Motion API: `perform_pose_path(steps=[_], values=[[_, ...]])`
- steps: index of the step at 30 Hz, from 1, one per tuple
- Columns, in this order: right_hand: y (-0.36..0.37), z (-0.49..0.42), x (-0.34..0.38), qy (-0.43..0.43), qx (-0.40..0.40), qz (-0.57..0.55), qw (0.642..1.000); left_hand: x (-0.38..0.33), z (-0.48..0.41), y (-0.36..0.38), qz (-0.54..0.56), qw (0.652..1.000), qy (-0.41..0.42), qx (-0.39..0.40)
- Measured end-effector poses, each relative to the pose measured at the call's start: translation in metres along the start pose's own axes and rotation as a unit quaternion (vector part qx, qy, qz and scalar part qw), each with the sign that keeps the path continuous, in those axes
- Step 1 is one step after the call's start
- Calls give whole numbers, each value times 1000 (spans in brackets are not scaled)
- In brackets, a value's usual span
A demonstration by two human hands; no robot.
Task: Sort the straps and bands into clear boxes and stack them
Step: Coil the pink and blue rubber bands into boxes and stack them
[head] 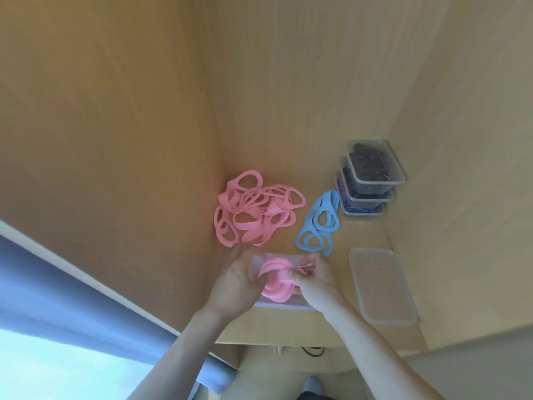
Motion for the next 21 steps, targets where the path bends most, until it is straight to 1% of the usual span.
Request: perform_pose_path(steps=[2,5,11,14,18,21], values=[[3,1,-2,-13,-11,50,999,-1,5,15,-37,998,39,36],[7,2,2,-46,-26,122,991,5,11,33,-47,995,31,85],[12,10,13,-112,-58,230,965,8,9,45,-88,990,24,107],[17,15,16,-159,-67,303,937,12,10,49,-119,985,9,123],[29,19,10,-178,-55,424,886,8,6,50,-153,979,-19,132],[29,28,26,-228,-109,488,836,3,1,50,-180,973,-33,139]])
Point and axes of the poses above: each hand's wrist, its own z-axis away from the middle knuckle, its own y-axis out of the palm, x = y × z, the point moved 9 cm from there along -z, towards the middle knuckle, and after that the axes turned 4 degrees about -z, right-handed, at the moved point
